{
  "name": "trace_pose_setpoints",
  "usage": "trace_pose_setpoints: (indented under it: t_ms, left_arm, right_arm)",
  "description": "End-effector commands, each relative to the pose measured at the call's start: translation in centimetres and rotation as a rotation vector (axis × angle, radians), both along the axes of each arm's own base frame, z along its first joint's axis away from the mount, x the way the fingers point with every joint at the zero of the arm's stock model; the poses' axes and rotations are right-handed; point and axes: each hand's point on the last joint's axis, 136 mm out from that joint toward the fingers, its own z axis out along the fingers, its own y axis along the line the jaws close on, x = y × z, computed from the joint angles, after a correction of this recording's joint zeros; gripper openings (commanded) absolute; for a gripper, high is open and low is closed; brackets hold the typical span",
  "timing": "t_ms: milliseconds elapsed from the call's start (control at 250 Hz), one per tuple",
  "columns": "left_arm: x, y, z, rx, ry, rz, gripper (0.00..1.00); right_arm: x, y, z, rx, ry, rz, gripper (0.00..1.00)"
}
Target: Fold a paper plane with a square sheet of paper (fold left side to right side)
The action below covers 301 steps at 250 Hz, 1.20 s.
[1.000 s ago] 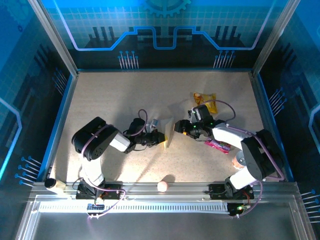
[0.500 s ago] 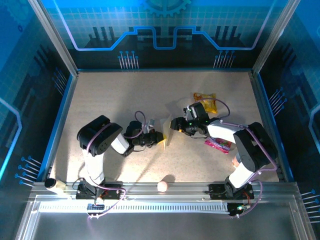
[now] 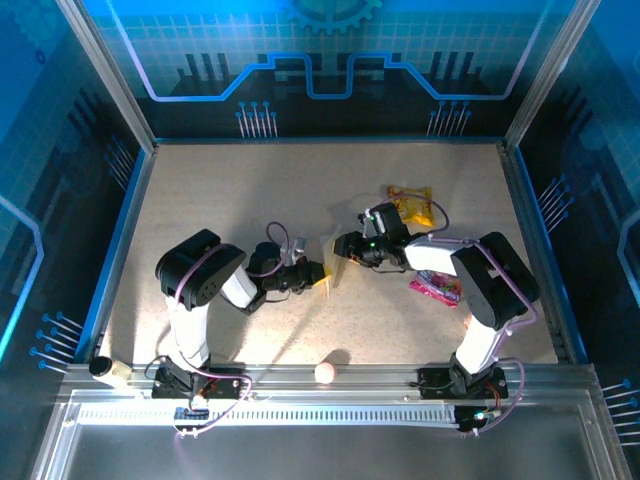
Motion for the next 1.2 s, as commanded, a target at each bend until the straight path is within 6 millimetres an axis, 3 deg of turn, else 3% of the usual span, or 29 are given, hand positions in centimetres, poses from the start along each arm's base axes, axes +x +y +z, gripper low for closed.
trace_pose_setpoints:
  t_ms: [0, 352, 667, 943, 1199]
  left_arm:
    - [-0.4, 0.4, -0.7, -0.004, 0.025, -0.008, 0.00]
    - [-0.2, 0.5, -0.9, -0.010, 0.036, -0.007, 0.00]
    - [-0.2, 0.5, -1.1, -0.011, 0.045, -0.005, 0.06]
    - [-0.3, 0.9, -1.1, 0.003, 0.045, 0.003, 0.17]
    - [-0.3, 1.9, 0.9, 0.045, -0.011, 0.024, 0.32]
  right_arm:
    - [0.6, 1.7, 0.7, 0.038, -0.016, 0.028, 0.48]
    - [1.0, 2.5, -0.1, 0.040, 0.005, 0.040, 0.45]
    - [0.3, 2.4, -2.4, -0.017, 0.063, 0.048, 0.42]
    - [-0.7, 1.7, -4.7, -0.083, 0.129, 0.040, 0.42]
    - [-1.1, 1.4, -5.1, -0.106, 0.135, 0.038, 0.42]
